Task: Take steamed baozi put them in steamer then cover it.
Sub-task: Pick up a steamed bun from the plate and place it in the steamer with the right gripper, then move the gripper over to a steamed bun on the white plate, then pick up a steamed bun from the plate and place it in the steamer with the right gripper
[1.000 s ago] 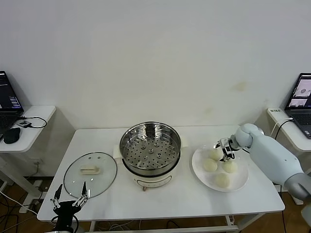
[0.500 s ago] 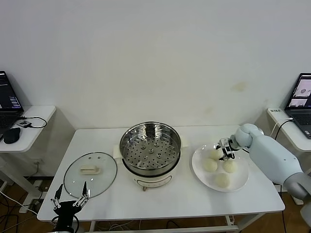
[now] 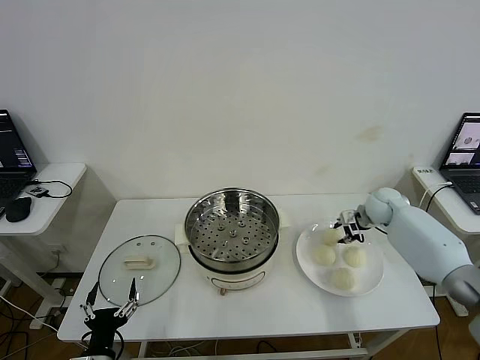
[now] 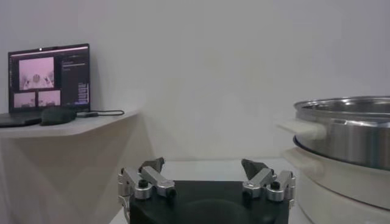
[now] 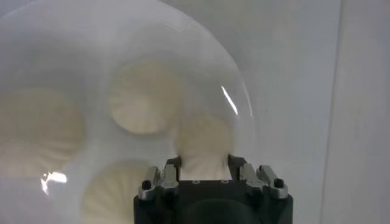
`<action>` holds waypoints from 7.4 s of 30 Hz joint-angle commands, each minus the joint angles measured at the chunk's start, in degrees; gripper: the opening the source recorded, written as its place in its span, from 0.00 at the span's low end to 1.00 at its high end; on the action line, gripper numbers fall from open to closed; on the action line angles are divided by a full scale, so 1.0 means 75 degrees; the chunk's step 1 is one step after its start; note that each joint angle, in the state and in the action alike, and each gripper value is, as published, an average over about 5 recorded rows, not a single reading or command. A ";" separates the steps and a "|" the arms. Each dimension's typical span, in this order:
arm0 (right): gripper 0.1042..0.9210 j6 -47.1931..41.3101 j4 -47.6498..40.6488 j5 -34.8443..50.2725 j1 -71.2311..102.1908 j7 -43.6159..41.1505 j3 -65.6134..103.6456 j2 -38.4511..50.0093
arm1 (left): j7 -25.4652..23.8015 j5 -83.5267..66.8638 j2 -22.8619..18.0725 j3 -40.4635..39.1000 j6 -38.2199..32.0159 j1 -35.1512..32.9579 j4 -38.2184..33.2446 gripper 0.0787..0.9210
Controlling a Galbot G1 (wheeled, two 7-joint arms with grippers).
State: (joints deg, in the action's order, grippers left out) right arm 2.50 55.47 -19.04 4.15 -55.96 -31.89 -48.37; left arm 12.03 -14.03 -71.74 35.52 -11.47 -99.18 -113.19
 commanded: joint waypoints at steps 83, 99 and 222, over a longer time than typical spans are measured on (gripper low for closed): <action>0.87 0.2796 0.0776 0.0968 -0.4253 0.1380 -0.5163 -0.3130 | -0.0159 -0.0229 0.0038 0.0097 -0.0250 -0.0045 -0.0004 0.88; 0.88 -0.2190 0.4586 0.4016 -0.5315 -0.0084 -0.5250 0.1584 | -0.0179 -0.0339 0.0118 0.0092 -0.0039 0.0024 -0.0055 0.88; 0.65 -0.4625 0.1629 0.6272 -0.3830 0.1447 -0.4781 -0.4211 | -0.0250 -0.0574 0.0230 0.0176 0.0144 0.0310 0.0007 0.88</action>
State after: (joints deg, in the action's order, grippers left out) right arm -29.68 73.32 26.06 -27.97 -47.45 -66.35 -69.62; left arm 10.16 -18.27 -69.83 36.85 -10.39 -96.86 -112.82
